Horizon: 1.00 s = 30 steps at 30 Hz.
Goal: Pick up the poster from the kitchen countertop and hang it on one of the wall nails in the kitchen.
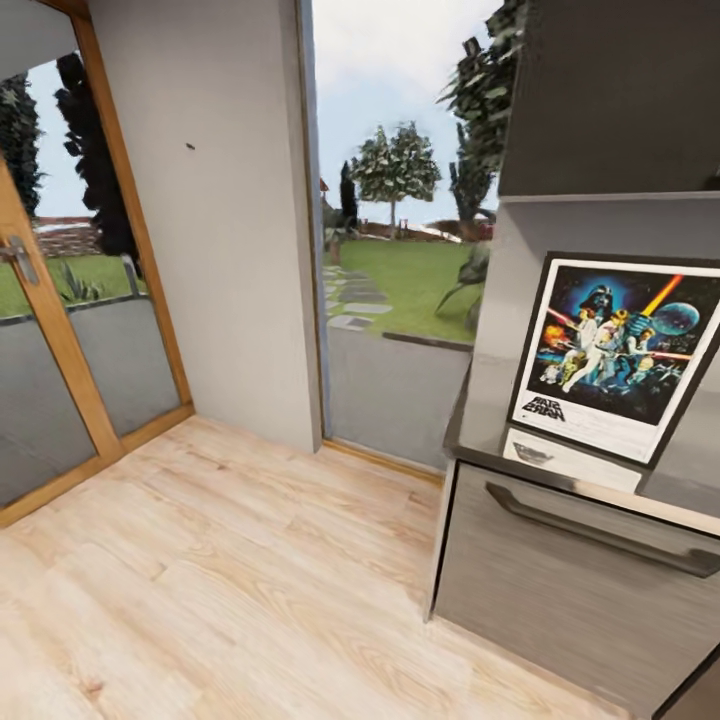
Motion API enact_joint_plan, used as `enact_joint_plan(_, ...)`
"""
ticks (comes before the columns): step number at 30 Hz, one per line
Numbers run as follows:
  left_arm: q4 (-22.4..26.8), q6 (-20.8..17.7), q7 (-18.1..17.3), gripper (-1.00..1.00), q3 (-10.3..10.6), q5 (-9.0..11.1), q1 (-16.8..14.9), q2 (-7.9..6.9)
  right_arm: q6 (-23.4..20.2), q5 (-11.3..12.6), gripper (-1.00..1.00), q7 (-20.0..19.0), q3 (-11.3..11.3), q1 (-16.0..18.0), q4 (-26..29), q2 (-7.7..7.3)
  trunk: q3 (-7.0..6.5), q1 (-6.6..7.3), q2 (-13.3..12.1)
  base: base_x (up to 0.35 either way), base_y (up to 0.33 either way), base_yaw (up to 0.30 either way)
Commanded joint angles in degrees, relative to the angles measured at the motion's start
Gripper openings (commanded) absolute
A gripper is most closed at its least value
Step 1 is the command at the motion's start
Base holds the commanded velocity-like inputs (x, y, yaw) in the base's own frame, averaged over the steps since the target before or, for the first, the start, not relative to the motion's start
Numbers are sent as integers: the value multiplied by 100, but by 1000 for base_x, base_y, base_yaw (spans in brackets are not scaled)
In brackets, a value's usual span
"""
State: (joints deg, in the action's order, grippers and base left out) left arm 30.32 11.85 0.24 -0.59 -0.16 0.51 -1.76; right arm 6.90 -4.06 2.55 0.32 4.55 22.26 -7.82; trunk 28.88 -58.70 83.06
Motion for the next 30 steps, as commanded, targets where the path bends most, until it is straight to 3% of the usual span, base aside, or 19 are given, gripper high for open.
enact_joint_plan(1,3,10,2,100,-3,-2,2,0,13,-42,100,27,3,3,-3,0,4,-2,2,216,301,0)
enact_joint_plan(30,2,10,2,100,-3,-2,2,0,14,-42,100,27,-2,2,-3,9,4,-2,2,207,304,-20)
